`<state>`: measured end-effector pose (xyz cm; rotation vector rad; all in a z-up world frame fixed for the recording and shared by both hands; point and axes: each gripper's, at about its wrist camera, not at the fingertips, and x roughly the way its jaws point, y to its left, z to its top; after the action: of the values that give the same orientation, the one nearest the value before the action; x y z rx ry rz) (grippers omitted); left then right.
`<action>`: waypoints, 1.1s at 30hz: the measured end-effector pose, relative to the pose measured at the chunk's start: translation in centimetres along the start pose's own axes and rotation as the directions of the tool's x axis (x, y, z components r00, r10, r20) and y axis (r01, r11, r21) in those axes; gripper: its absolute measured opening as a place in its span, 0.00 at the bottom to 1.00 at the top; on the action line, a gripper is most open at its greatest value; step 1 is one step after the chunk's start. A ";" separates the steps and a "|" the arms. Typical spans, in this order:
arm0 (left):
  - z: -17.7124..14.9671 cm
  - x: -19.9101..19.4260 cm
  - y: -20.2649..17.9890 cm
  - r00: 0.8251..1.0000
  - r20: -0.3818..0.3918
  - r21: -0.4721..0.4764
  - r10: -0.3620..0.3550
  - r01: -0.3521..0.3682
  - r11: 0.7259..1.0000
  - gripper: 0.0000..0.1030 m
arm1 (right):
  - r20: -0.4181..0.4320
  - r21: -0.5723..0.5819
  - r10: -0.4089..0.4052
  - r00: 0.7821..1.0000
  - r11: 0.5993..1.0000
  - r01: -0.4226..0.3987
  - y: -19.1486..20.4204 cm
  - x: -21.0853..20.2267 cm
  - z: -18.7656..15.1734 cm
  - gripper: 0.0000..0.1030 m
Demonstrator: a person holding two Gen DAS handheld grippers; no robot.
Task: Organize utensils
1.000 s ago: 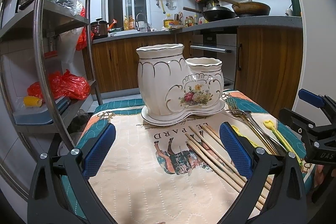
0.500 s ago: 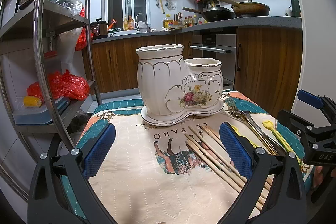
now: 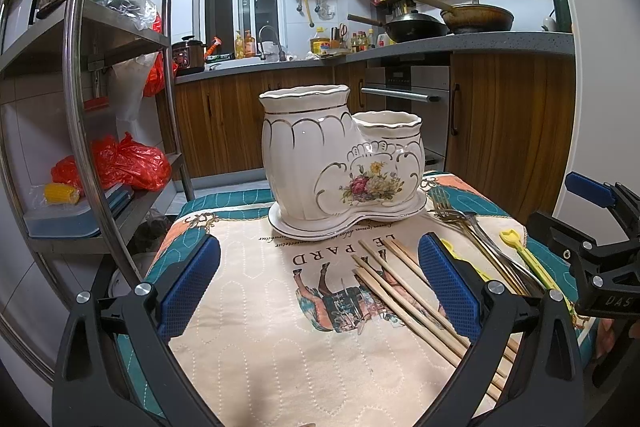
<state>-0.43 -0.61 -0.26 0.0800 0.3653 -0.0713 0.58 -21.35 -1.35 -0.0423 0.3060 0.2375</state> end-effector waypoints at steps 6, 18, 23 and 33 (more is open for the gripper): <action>0.0 0.0 0.0 1.000 -0.001 0.001 -0.001 0.001 1.000 0.95 | -0.002 -0.001 0.001 1.000 1.000 -0.001 0.0 0.1 -0.1 0.95; 0.0 0.0 0.0 1.000 -0.001 0.001 0.000 0.000 1.000 0.95 | -0.005 -0.004 0.001 1.000 1.000 -0.001 0.2 0.2 -0.4 0.95; 0.0 0.0 0.0 1.000 -0.002 0.001 0.000 0.000 1.000 0.95 | -0.005 -0.003 0.001 1.000 1.000 -0.001 0.2 0.2 -0.3 0.95; 0.0 0.0 0.0 1.000 -0.003 0.001 -0.001 0.001 1.000 0.95 | -0.006 -0.004 0.001 1.000 1.000 -0.001 0.2 0.3 -0.4 0.95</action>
<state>-0.42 -0.57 -0.29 0.0804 0.3680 -0.0725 0.66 -21.11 -1.76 -0.0469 0.3113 0.2387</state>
